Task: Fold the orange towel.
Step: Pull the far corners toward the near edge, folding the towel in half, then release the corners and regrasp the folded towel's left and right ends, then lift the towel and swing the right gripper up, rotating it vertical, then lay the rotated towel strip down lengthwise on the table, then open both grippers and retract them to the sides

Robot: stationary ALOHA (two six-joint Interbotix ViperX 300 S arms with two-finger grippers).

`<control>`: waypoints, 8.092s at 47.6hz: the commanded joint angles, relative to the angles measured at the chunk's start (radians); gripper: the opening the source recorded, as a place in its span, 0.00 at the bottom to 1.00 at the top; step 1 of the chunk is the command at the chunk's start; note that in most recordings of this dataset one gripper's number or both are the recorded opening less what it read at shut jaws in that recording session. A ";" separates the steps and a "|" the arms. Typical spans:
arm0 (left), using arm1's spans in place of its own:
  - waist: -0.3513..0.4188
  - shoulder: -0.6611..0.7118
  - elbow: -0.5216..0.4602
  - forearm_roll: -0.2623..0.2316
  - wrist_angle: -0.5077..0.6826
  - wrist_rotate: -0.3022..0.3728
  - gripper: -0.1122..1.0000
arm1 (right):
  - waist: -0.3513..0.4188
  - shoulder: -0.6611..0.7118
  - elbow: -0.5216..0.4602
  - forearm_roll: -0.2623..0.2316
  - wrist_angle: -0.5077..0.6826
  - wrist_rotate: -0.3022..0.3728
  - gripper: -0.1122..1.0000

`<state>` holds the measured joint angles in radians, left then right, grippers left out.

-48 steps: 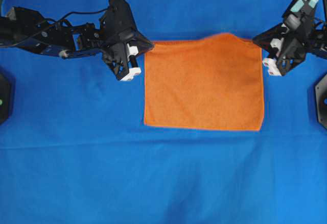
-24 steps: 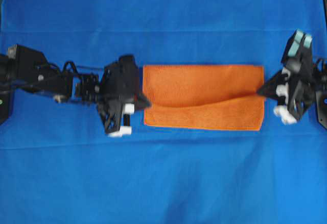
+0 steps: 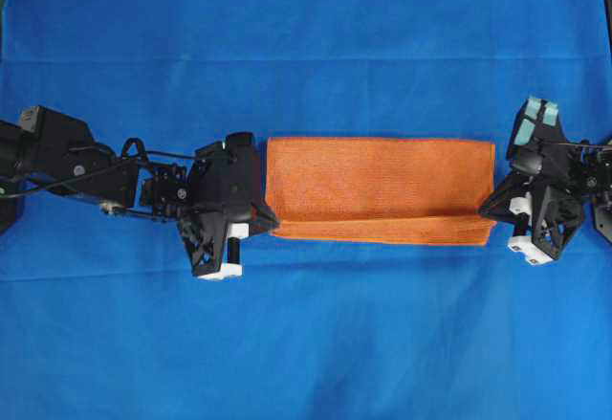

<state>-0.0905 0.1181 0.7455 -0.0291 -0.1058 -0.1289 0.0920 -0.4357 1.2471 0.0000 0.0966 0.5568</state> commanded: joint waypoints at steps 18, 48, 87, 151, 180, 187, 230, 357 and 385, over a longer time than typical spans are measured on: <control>0.018 -0.002 -0.018 0.002 -0.020 0.008 0.38 | 0.009 0.017 -0.034 -0.002 -0.035 0.005 0.18; 0.163 -0.112 -0.044 0.002 0.003 0.146 0.66 | -0.222 -0.210 -0.048 -0.215 0.178 -0.023 0.63; 0.250 0.106 -0.055 0.002 -0.054 0.147 0.71 | -0.325 0.112 -0.058 -0.264 0.055 -0.025 0.62; 0.222 -0.213 -0.121 0.002 0.218 0.166 0.12 | -0.287 -0.446 -0.124 -0.264 0.356 -0.029 0.13; 0.100 -0.190 -0.167 0.002 0.127 0.141 0.12 | -0.353 -0.360 -0.156 -0.328 0.256 -0.026 0.13; 0.029 -0.146 -0.219 0.002 0.058 0.141 0.12 | -0.459 -0.256 -0.201 -0.377 0.193 -0.026 0.13; -0.044 0.109 -0.511 0.002 -0.002 0.163 0.12 | -0.624 0.187 -0.518 -0.514 0.025 -0.031 0.13; -0.063 -0.147 -0.124 0.000 0.066 0.054 0.65 | -0.469 0.295 -0.546 -0.517 -0.066 -0.055 0.58; 0.106 -0.494 0.258 0.000 -0.256 0.054 0.65 | -0.327 -0.118 -0.132 -0.456 -0.296 -0.006 0.58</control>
<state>0.0015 -0.3329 0.9802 -0.0307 -0.3160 -0.0767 -0.2516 -0.5154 1.0922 -0.4648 -0.1611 0.5492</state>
